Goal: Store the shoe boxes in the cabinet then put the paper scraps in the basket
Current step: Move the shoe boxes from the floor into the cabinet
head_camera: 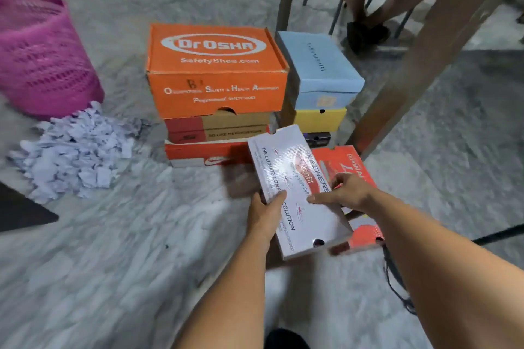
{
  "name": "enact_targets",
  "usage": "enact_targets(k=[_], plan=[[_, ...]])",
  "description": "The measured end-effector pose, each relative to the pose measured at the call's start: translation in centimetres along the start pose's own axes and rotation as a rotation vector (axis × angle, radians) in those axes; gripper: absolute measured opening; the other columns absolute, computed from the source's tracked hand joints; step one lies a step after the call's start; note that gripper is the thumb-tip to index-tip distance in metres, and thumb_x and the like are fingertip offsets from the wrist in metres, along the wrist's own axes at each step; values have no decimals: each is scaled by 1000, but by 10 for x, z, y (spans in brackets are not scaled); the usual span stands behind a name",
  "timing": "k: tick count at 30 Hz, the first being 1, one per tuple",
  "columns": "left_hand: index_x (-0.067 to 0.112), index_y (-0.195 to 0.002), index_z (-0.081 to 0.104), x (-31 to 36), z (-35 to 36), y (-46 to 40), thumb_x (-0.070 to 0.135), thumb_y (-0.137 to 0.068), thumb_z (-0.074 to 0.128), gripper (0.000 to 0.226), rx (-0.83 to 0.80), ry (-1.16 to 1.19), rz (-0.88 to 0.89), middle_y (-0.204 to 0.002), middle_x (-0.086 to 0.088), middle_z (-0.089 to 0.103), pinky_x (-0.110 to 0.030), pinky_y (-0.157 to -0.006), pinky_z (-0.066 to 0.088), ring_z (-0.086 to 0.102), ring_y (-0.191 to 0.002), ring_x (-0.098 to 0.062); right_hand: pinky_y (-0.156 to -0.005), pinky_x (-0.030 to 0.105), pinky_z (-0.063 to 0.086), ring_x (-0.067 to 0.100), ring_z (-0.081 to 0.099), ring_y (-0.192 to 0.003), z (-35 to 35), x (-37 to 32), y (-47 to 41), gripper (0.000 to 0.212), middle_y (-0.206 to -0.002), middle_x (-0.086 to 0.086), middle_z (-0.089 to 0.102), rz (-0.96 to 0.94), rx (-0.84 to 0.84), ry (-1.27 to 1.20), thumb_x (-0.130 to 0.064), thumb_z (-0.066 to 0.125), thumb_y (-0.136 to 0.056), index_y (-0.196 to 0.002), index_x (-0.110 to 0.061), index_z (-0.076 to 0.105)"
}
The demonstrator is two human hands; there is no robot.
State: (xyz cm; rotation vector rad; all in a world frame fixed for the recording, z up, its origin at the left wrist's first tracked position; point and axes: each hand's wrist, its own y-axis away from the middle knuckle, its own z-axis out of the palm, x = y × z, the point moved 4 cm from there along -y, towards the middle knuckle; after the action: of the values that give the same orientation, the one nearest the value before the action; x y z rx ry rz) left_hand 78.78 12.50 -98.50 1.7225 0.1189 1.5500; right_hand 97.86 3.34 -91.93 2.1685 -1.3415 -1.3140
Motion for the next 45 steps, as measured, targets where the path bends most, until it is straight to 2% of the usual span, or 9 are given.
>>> enact_targets(k=[4,13,16,19,21,27,30,35,45], plan=[[25,-117,66,-36,-98,26,44,-75,79,48,96,138,-69,-110,3,77,-42,-93,57,74,-98,-17,-52,34,58,23,68,-79,85,-48,11,72,-96,8,72,-47,-169,160,-41,100,-55,-109,-9,65],[14,-117,73,-138,-302,130,29,-80,83,41,359,399,-200,-98,-7,80,-42,-80,63,78,-90,-27,-75,63,61,18,67,-105,308,-126,64,44,-115,-2,70,-218,-621,534,-33,88,-78,-114,-28,62],[18,-113,70,-149,-366,175,22,-90,75,23,606,477,-68,-103,-5,80,-32,-64,61,78,-88,-25,-80,69,56,26,62,-116,381,-155,95,47,-121,-3,69,-276,-790,513,-27,79,-86,-126,-42,57],[16,-113,72,-146,-429,203,18,-94,70,19,852,476,138,-104,-2,80,-39,-72,64,76,-94,-24,-72,58,62,24,69,-109,440,-202,128,48,-116,-7,74,-400,-871,378,-20,72,-91,-128,-46,58],[15,-113,72,-139,-469,208,17,-92,74,21,977,427,231,-105,-3,79,-52,-85,62,76,-98,-24,-70,54,64,24,69,-105,474,-238,148,41,-115,-7,74,-524,-856,343,-20,70,-93,-125,-45,61],[19,-119,69,-106,-581,214,22,-82,81,39,1251,366,324,-114,-2,75,-31,-93,54,71,-110,-21,-65,40,62,16,66,-74,574,-322,198,21,-91,-4,75,-862,-723,235,-23,71,-93,-111,-33,71],[17,-157,35,-91,-618,214,25,-90,76,78,1382,303,256,-136,-6,60,-18,-91,38,58,-126,-24,-84,28,52,17,67,-94,622,-341,210,35,-112,7,74,-954,-650,125,-13,70,-91,-126,-14,68],[25,-162,15,-103,-684,186,72,-69,75,120,1293,71,202,-156,-11,46,-42,-119,37,47,-142,-25,-93,16,45,15,62,-114,677,-349,231,45,-129,-1,67,-1083,-669,70,-9,70,-91,-134,-22,62],[32,-162,9,-86,-747,177,62,-80,67,104,1263,-37,206,-163,-7,33,-52,-115,41,43,-143,-32,-103,41,53,25,64,-121,761,-384,205,47,-135,7,63,-1219,-578,138,-53,56,-98,-144,-40,54]])
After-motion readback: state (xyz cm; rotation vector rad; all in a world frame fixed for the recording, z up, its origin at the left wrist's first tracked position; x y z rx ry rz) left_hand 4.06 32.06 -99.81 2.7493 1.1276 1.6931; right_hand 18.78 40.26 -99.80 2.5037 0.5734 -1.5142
